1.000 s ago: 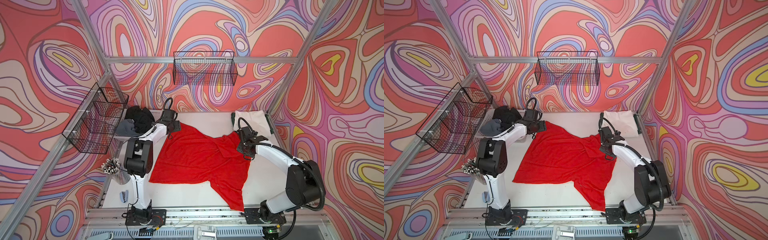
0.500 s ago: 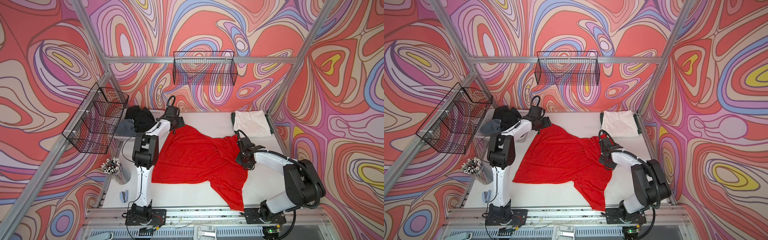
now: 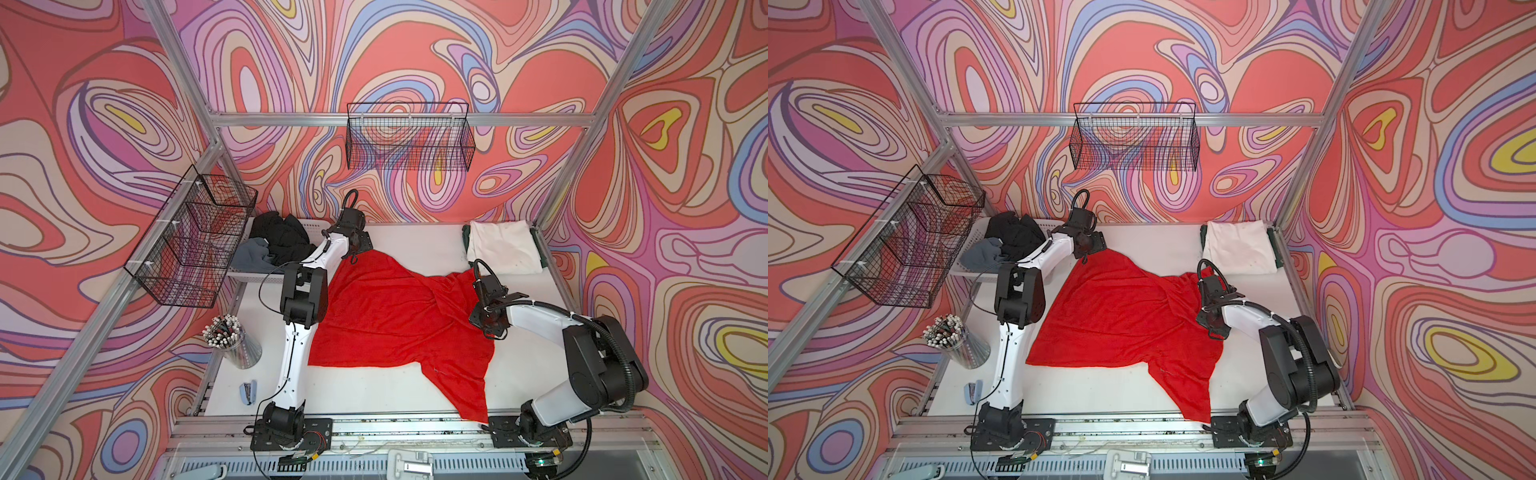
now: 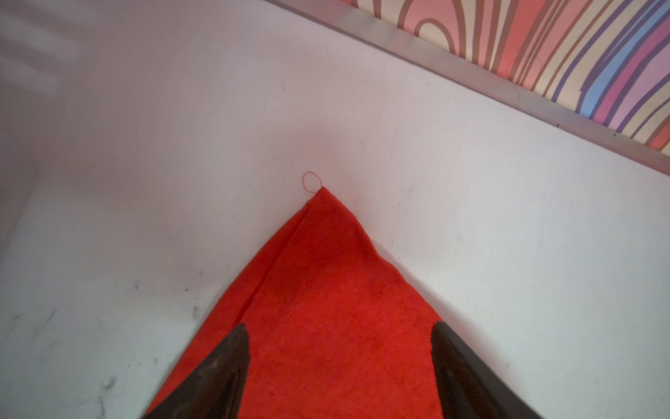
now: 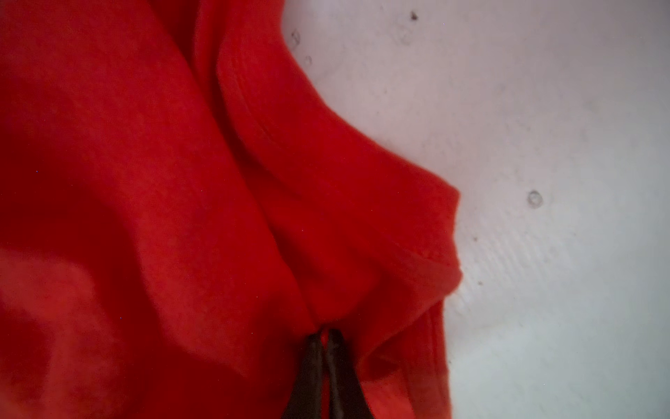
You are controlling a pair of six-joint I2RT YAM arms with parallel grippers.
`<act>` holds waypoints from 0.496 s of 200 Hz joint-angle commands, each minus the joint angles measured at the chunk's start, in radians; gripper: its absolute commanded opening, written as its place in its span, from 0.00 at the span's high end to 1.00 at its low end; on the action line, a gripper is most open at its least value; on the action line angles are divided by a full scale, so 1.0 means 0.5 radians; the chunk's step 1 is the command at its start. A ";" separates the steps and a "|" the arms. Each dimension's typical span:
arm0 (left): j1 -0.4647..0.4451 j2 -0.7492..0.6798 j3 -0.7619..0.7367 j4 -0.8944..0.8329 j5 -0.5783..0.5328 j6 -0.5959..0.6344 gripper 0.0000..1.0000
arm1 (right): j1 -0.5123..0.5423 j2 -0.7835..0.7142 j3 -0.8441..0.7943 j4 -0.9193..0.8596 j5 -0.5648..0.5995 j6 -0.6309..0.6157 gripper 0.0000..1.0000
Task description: Fold and stack the t-shirts
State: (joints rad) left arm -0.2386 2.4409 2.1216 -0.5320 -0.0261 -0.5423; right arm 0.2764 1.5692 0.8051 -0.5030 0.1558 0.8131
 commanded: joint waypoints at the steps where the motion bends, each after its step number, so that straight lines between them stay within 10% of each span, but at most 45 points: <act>1: 0.005 0.139 0.165 -0.159 -0.100 0.071 0.20 | 0.009 0.133 -0.067 0.014 -0.085 0.004 1.00; 78: 0.047 0.547 0.718 -0.495 0.107 0.091 0.21 | 0.011 0.165 -0.079 0.065 -0.152 -0.006 1.00; 99: 0.063 0.568 0.723 -0.495 0.188 0.072 0.35 | 0.009 0.178 -0.049 0.046 -0.146 -0.026 1.00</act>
State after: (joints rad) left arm -0.2234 2.6755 2.4725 -0.6910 0.0040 -0.4904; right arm 0.2764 1.5856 0.8089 -0.4553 0.1513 0.8043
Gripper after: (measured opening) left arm 0.760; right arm 0.049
